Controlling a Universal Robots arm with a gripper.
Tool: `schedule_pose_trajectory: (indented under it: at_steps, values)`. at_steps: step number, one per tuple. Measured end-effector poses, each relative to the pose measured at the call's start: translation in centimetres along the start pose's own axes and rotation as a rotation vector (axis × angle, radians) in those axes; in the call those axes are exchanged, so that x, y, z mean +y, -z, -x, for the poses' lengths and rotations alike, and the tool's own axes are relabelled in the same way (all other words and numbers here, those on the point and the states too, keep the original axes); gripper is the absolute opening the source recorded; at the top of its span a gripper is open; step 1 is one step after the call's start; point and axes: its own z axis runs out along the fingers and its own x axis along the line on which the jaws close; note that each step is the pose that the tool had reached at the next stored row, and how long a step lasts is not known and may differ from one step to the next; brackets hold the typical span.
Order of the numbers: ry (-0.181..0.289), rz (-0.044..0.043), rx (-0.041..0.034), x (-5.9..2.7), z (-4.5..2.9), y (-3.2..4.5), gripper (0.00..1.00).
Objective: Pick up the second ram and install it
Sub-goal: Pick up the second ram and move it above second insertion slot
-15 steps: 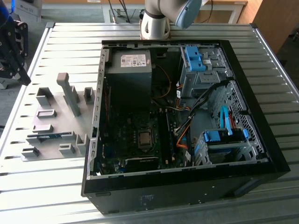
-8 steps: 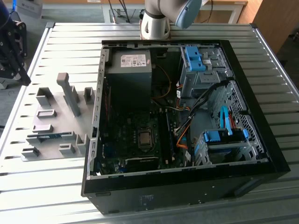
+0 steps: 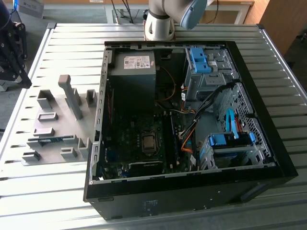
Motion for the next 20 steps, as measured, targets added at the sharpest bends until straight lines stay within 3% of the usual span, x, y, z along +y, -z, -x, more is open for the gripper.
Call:
schedule_pose_trajectory:
  at_steps: [4, 8, 10, 16, 20]
  values:
    - [0.000, -0.0042, -0.0006, 0.10, -0.01, -0.09, 0.11]
    - [0.000, -0.0258, -0.0030, 0.36, -0.04, -0.37, 0.11]
    - [0.000, -0.0315, -0.0040, 0.49, -0.08, -0.48, 0.11]
    - [0.000, -0.0327, -0.0043, 1.23, -0.26, -1.04, 0.11]
    - [0.000, -0.0327, -0.0041, 1.26, -0.26, -1.09, 0.11]
